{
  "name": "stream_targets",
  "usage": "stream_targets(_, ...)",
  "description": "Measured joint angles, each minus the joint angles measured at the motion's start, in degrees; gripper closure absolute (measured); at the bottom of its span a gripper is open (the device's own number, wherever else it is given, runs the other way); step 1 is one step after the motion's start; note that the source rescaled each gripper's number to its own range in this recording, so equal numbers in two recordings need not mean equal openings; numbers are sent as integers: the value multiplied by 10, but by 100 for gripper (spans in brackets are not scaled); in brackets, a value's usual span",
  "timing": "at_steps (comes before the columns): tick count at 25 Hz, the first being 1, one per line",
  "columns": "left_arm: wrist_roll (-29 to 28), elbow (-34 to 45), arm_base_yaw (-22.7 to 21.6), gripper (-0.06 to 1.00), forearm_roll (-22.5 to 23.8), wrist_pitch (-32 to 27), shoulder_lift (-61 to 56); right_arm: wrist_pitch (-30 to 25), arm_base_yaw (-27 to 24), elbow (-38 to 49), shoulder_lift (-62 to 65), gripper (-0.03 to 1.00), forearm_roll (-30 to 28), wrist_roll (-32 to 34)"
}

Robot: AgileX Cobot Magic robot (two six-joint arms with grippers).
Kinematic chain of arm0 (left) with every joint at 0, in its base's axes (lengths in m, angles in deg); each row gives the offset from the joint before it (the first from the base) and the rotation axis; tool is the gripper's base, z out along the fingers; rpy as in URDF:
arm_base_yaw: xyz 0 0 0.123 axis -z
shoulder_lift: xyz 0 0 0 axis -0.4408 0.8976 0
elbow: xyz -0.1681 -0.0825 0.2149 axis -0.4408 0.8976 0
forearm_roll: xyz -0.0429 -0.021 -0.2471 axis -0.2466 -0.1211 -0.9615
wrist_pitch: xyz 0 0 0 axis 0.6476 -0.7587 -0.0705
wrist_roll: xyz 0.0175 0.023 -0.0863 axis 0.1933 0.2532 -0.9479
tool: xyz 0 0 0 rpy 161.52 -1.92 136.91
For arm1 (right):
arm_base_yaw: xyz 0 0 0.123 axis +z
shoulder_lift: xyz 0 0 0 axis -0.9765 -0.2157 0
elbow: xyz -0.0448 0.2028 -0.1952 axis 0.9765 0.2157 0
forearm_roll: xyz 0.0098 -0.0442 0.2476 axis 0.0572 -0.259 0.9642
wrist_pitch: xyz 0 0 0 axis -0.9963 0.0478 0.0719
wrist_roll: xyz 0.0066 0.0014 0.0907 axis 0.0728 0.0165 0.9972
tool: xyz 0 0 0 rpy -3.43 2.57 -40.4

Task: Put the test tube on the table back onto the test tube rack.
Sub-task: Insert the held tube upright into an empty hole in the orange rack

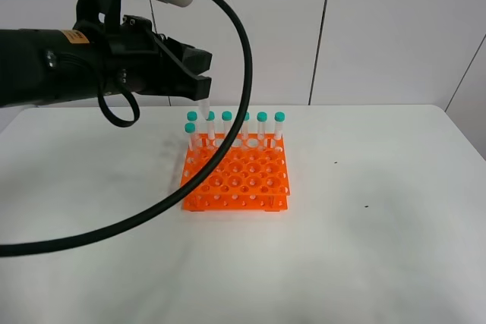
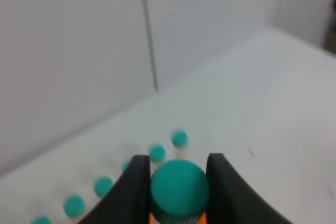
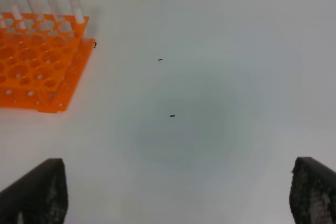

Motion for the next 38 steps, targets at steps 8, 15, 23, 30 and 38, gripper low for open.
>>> stream_targets(8, -29, 9, 1, 94, 106, 113, 94, 0, 0, 0, 0, 5, 0, 0)
stream_targets(15, -60, -27, 1, 94, 133, 76, 160, 0, 0, 0, 0, 5, 0, 0)
stream_targets(23, -85, -118, -35, 94, 137, 26, 250, 0, 0, 0, 0, 5, 0, 0)
stream_targets(30, -118, -118, -86, 94, 144, 25, 276, 0, 0, 0, 1, 5, 0, 0)
stream_targets(38, -146, -120, -88, 94, 144, 34, 299, 0, 0, 0, 1, 5, 2, 0)
